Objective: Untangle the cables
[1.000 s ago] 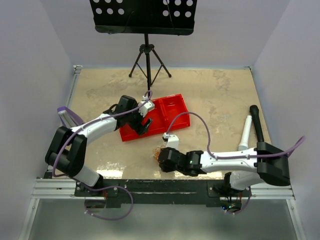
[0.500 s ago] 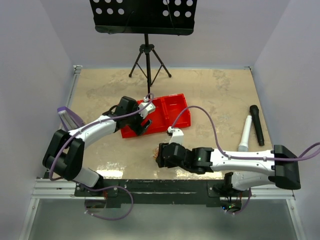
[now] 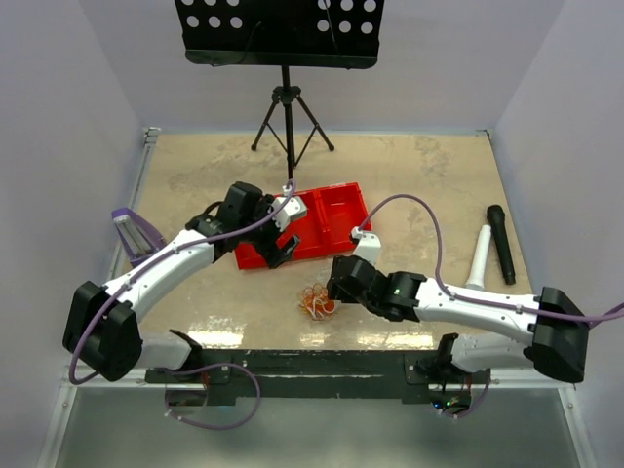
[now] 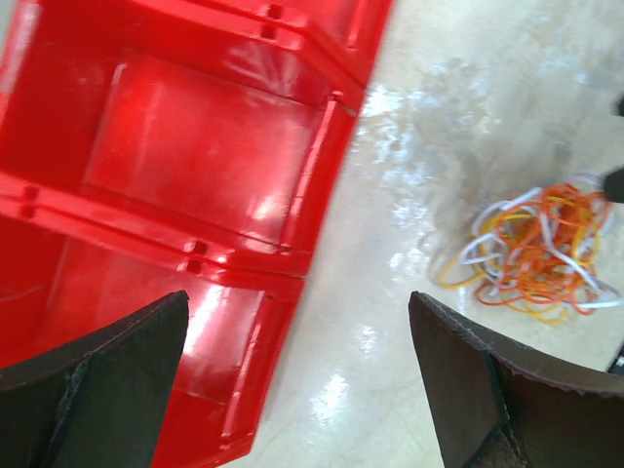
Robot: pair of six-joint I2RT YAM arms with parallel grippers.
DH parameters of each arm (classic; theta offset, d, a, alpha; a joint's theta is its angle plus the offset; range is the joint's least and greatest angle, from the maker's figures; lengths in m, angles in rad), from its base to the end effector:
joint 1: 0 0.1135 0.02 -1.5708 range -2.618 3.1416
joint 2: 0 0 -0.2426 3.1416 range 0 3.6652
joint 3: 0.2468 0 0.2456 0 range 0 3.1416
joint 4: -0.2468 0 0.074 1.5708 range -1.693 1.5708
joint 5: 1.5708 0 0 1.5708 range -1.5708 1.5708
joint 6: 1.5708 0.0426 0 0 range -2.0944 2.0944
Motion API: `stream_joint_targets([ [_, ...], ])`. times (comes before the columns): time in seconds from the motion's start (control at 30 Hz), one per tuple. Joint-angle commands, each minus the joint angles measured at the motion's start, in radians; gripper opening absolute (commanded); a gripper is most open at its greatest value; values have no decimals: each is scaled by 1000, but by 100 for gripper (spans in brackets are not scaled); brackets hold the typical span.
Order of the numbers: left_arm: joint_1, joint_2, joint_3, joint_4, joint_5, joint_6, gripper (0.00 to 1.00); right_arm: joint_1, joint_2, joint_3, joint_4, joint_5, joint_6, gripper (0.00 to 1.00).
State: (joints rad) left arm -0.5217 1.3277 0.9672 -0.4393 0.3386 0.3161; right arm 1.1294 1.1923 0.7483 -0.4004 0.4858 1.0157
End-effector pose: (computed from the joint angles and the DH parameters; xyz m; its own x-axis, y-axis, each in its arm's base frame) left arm 0.2402 -0.1544 0.2392 -0.3825 0.5581 -0.7364 0.8308 0.5565 -0.0098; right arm 0.1228 0.2133 0.2073 -0.7352 0.2031 -0.6467 -0.0801 0.9213 0.3805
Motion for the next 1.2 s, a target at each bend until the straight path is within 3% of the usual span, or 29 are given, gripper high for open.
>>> stream_joint_targets([
  [0.0, -18, 7, 1, 0, 82, -18, 100, -10, 46, 57, 90, 39, -107, 52],
  [0.4, -20, 24, 1, 17, 74, -17, 100, -56, 98, 62, 202, -47, -239, 49],
  [0.7, -20, 28, 4, 24, 63, -26, 100, -56, 33, 14, 247, -127, -304, 49],
  [0.97, -20, 24, 19, 16, 54, -26, 100, -56, 134, 37, 242, -121, -327, 49],
  [1.1, -20, 18, 19, 11, 48, -20, 100, -56, 159, 51, 252, -101, -332, 46],
  [1.17, -20, 13, 18, 8, 46, -18, 100, -56, 164, 56, 258, -95, -330, 40],
])
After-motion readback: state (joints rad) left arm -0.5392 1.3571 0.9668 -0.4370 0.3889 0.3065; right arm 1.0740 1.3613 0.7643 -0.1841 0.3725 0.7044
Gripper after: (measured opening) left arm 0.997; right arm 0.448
